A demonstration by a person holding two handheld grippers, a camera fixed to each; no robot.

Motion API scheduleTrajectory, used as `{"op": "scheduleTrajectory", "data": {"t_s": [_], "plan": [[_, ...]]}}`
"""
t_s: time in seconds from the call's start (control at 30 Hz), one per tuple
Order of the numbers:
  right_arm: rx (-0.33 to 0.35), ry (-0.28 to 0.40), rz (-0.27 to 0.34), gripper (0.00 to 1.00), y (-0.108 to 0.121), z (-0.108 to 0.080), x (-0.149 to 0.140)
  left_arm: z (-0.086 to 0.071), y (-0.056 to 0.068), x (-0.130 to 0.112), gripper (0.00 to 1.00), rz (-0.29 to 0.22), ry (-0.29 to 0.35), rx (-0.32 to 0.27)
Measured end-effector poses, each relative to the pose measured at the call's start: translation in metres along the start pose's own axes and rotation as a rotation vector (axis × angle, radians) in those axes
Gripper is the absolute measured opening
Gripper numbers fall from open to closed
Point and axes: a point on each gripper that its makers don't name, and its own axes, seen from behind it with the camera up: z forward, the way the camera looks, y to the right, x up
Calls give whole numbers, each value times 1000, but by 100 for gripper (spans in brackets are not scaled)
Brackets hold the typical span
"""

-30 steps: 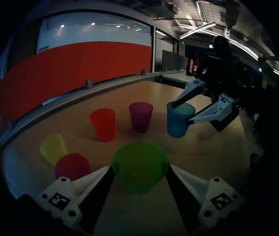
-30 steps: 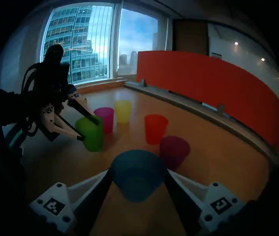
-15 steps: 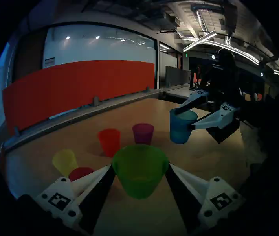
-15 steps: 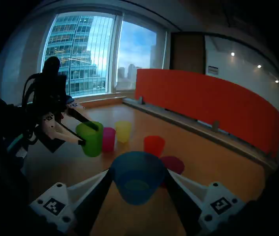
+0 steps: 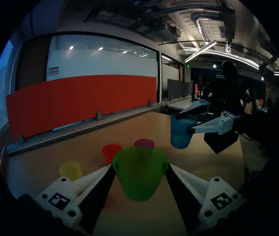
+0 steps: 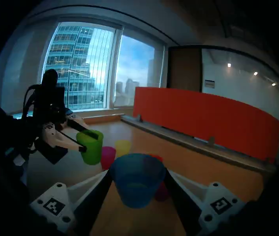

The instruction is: Pour water

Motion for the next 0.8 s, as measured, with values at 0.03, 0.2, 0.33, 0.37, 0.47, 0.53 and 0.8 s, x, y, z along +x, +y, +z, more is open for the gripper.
{"op": "scheduleTrajectory", "data": {"t_s": [0.03, 0.2, 0.33, 0.37, 0.47, 0.53, 0.8], "plan": [[-1, 9, 0, 93, 0, 0, 3, -1, 0, 2, 88, 0, 6, 1], [-8, 39, -4, 93, -1, 0, 13, -4, 0, 11, 88, 1, 29, 4], [-10, 51, -10, 93, 0, 0, 19, -6, 2, 16, 88, 6, 42, 5], [-11, 53, -11, 93, 0, 0, 21, -6, 2, 17, 88, 8, 45, 5], [-12, 59, -15, 93, 0, -1, 25, -7, 5, 20, 88, 14, 52, 4], [-12, 64, -20, 93, 1, -1, 28, -7, 6, 22, 88, 17, 57, 3], [-5, 73, -51, 93, 0, -2, 44, -8, 12, 27, 88, 24, 73, 3]]}}
